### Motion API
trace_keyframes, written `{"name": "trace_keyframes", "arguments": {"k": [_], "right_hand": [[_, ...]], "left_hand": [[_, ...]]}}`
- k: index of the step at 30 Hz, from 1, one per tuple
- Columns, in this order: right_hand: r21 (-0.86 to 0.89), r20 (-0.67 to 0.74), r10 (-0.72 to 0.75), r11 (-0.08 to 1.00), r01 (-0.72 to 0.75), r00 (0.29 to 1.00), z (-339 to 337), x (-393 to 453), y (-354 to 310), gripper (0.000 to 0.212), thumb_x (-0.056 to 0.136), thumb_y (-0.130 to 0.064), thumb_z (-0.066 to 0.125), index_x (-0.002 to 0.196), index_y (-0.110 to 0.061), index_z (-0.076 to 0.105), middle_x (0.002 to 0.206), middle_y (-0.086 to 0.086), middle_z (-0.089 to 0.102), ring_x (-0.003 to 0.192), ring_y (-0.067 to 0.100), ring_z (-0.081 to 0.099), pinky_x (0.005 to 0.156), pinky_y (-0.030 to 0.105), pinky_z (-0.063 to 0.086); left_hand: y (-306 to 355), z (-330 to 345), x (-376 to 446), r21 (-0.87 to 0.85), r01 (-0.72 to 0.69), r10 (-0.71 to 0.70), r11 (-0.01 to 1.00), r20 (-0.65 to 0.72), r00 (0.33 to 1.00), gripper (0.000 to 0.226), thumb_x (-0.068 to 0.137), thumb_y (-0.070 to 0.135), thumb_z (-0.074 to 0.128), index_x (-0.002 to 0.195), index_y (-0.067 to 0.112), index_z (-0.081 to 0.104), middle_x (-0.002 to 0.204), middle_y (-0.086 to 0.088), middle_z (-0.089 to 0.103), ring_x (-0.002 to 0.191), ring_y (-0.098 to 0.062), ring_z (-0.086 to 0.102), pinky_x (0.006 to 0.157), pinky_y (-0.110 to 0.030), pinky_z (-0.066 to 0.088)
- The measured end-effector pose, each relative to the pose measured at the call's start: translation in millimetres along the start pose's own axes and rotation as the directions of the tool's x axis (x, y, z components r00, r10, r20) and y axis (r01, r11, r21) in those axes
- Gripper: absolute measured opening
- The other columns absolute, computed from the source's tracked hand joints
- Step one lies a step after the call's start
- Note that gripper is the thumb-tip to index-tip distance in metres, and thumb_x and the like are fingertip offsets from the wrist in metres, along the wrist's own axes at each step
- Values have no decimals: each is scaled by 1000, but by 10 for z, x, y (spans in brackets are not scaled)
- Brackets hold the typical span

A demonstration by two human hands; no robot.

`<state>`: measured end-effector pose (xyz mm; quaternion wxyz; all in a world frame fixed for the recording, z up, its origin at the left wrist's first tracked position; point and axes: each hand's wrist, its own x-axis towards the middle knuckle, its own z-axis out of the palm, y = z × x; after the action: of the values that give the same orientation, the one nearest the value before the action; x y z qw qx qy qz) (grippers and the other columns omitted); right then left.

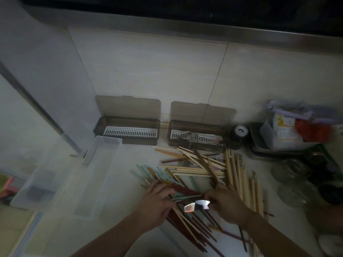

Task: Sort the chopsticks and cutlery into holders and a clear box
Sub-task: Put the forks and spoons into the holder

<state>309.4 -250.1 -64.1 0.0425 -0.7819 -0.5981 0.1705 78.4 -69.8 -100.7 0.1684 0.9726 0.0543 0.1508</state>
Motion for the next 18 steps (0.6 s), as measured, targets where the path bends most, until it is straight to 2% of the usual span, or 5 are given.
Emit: {"name": "trace_keyframes", "arguments": {"k": [3, 6, 9, 14, 18], "right_hand": [[175, -46, 38, 984, -30, 998, -191, 78, -23, 7, 79, -40, 58, 86, -40, 58, 83, -14, 56, 87, 5, 47, 78, 30, 35], [458, -109, 93, 888, -33, 990, -321, 179, -57, 24, 82, -24, 67, 81, -47, 57, 78, -18, 56, 80, 0, 52, 72, 21, 40], [681, -202, 121, 730, 51, 972, -494, 331, -254, 12, 84, -34, 66, 85, -22, 67, 77, -4, 60, 76, 4, 54, 70, 22, 41], [935, -234, 362, 338, 107, 902, -619, 546, -391, 8, 91, -2, 58, 87, 3, 63, 78, 19, 61, 76, 22, 55, 71, 33, 44], [993, 57, 539, -121, 11, 840, -673, 636, -543, 19, 94, -3, 53, 77, -5, 60, 62, 8, 60, 58, 21, 54, 57, 33, 47]], "left_hand": [[11, 16, 3, -1, 16, -16, 1000, 1, 1000, 19, 75, 27, 66, 90, 37, 72, 113, 11, 59, 110, -17, 54, 114, -42, 24], [34, 36, 39, -8, 40, -41, 999, -16, 999, 22, 72, 28, 66, 91, 38, 72, 113, 12, 60, 110, -16, 54, 114, -43, 25], [94, 46, 111, 37, 54, -55, 998, 33, 998, 30, 74, 30, 62, 101, 40, 69, 115, 11, 59, 114, -17, 52, 111, -49, 28], [289, -78, 348, -131, 242, -247, 961, -25, 969, 49, 86, 35, 48, 133, 24, 58, 133, 6, 58, 127, -13, 46, 113, -45, 36], [538, -346, 761, -745, 537, -593, 396, 239, 769, 65, 89, 64, 37, 118, 13, 65, 113, -7, 69, 106, -17, 64, 94, -35, 50]]}}
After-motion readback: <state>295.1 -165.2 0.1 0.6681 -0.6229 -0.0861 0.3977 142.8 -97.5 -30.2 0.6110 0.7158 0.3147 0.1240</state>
